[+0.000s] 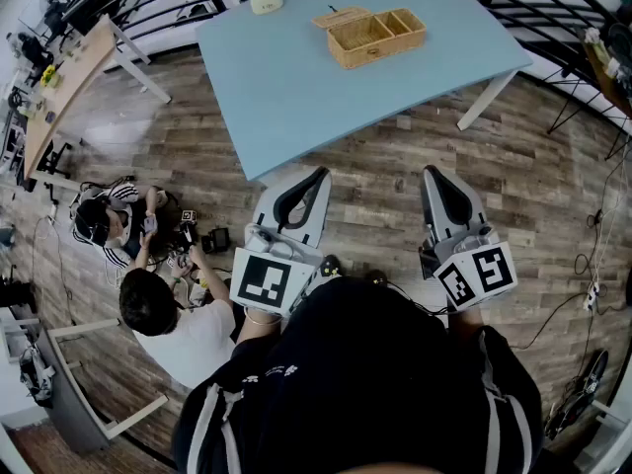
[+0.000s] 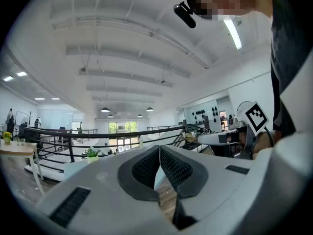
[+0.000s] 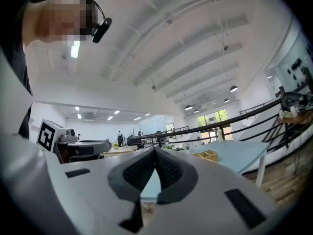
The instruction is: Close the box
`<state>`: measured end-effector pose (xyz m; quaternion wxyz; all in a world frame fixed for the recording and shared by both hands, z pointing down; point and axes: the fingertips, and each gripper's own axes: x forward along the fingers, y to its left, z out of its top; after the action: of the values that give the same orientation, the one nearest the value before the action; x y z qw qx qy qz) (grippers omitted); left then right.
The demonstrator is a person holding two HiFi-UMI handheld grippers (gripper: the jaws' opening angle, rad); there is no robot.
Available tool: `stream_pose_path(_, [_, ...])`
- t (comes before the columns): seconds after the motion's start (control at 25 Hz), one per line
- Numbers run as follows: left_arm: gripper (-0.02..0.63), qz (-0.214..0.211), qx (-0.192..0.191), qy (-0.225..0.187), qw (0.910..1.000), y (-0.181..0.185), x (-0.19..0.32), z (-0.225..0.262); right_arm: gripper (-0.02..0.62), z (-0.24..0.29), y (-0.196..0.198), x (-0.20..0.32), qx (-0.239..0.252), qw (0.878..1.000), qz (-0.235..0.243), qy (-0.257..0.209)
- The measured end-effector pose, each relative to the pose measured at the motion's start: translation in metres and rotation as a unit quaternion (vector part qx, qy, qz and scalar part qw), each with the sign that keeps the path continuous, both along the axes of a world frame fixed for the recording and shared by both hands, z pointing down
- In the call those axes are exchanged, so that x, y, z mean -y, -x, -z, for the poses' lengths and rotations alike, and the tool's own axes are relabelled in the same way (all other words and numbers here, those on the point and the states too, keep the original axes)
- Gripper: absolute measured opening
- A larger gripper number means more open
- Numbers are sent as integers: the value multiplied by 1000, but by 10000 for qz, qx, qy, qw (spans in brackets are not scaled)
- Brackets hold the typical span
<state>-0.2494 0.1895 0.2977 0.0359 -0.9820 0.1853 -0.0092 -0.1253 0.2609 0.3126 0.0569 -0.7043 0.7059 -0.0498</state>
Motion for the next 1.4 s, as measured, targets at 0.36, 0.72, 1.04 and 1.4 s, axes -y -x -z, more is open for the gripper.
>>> stream_pose_path(0.36, [17,10,-9,123,9999,8,-5,-2,0,3,2,-10,75,9999,-115,-73])
stream_pose_path(0.72, [17,41,74,71,9999,1,-18,-7,2,1,-12,-27,101,9998,-171,-87])
stream_pose_path(1.04, [17,127,92,127,9998,-16,-36,-8,2,-5,-31,-51,124,9997,-174,-88])
stream_pose_path(1.4, [17,136,226,217,9994,-28,-62,-18,2,-16,-47,-79,165,9996,-231,-20])
